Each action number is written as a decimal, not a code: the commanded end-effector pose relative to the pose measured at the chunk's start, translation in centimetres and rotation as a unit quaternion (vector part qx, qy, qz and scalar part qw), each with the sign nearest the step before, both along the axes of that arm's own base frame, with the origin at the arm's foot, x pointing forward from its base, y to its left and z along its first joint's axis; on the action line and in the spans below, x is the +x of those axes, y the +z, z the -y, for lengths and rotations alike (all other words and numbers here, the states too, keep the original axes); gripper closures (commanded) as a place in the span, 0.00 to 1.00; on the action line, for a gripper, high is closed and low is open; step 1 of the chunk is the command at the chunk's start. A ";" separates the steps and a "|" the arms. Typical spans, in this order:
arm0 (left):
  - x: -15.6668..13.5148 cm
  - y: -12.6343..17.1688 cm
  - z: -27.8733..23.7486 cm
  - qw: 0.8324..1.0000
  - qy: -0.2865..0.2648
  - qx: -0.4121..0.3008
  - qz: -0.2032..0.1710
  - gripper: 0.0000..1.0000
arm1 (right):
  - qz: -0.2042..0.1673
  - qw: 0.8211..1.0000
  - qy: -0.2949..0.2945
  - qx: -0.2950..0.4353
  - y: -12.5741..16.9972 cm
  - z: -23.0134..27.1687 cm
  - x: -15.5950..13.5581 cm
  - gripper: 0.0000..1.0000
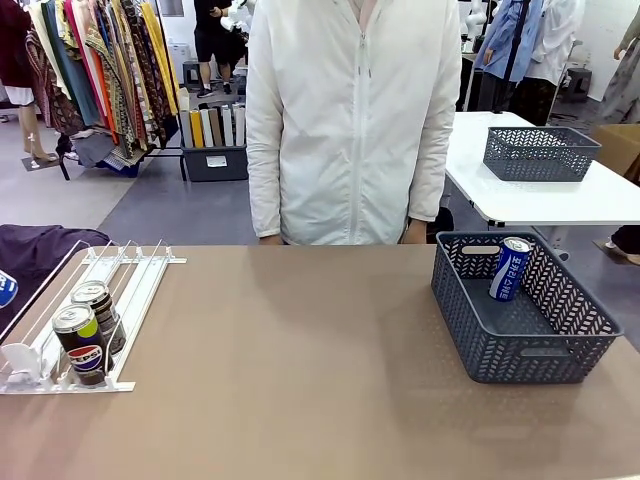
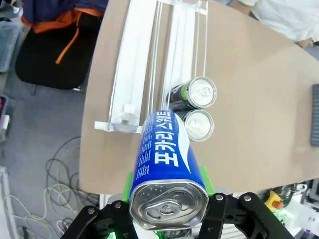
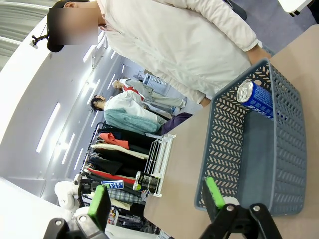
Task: Retrieve and store the cans from the dispenser.
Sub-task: Pick up the last remaining can from one row of the Automatic Can Dispenser and place it in the middle of the table.
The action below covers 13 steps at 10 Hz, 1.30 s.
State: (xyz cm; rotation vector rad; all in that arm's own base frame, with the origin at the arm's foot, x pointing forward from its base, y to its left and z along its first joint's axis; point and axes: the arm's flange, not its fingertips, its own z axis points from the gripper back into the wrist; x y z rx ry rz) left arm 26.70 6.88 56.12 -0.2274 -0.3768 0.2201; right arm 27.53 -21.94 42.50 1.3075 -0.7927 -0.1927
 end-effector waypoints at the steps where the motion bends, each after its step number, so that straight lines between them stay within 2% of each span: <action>1: 0.0 0.2 0.3 1.000 0.006 0.008 0.000 1.00 | 0.004 1.000 -0.003 0.007 0.4 0.1 0.1 0.00; 4: 0.2 -0.1 0.4 1.000 -0.002 0.007 -0.003 1.00 | 0.004 1.000 -0.003 0.007 0.4 0.1 0.1 0.00; 5: 1.3 -0.1 0.3 0.999 -0.005 -0.035 0.002 1.00 | 0.004 1.000 -0.003 0.007 0.4 0.1 0.1 0.00; 6: 2.3 1.1 2.5 0.997 -0.031 -0.050 0.044 1.00 | 0.004 1.000 -0.003 0.007 0.4 0.1 0.1 0.00; 7: 3.3 2.3 5.4 0.994 -0.061 -0.052 0.075 1.00 | 0.004 1.000 -0.003 0.007 0.4 0.1 0.1 0.00; 8: 4.6 3.0 9.0 0.992 -0.084 -0.036 0.090 1.00 | 0.004 1.000 -0.003 0.007 0.4 0.1 0.1 0.00; 9: 5.6 2.9 12.6 0.988 -0.121 -0.021 0.089 1.00 | 0.004 1.000 -0.003 0.007 0.4 0.1 0.1 0.00; 11: 8.2 1.3 21.1 0.977 -0.203 -0.005 0.061 1.00 | 0.004 1.000 -0.003 0.007 0.4 0.1 0.1 0.00; 13: 8.9 -1.3 30.2 0.976 -0.208 0.033 0.046 1.00 | 0.004 1.000 -0.003 0.007 0.4 0.1 0.1 0.00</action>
